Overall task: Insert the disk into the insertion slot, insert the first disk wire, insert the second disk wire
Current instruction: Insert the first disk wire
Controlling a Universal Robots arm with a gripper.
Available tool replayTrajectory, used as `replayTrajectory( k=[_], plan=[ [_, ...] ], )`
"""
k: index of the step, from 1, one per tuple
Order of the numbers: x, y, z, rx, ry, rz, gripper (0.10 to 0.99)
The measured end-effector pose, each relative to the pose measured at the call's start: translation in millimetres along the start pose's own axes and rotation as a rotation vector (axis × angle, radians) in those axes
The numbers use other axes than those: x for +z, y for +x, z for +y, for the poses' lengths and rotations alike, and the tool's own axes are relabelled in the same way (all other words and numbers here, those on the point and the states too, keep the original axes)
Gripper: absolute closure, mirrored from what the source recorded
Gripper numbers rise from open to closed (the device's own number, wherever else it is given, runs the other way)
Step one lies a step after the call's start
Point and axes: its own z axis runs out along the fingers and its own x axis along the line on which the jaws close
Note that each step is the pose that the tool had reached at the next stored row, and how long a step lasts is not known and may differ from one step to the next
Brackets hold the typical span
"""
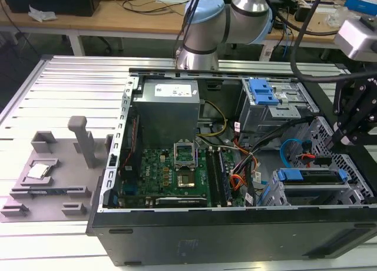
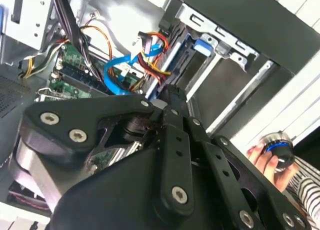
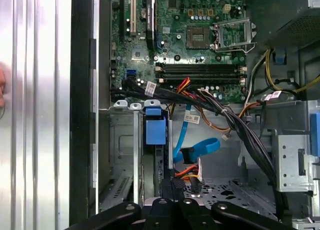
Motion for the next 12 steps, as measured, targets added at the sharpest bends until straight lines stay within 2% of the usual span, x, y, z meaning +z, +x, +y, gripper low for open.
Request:
replayTrajectory(
  k=[2, 6, 7, 10, 11, 12],
  plan=[
    [6.5, 0.0, -0.8, 0.000, 0.000, 0.0001, 0.980],
    [11.3, 0.0, -1.2, 0.000, 0.000, 0.0001, 0.980],
    [15.6, -0.1, -1.4, 0.000, 0.000, -0.0001, 0.980],
    [16.3, -0.1, -1.4, 0.000, 0.000, 0.0001, 0.973],
    [16.3, -0.1, -1.5, 0.000, 0.000, 0.0002, 0.914],
    [16.3, -0.1, -1.4, 0.000, 0.000, 0.0002, 0.914]
  ],
)
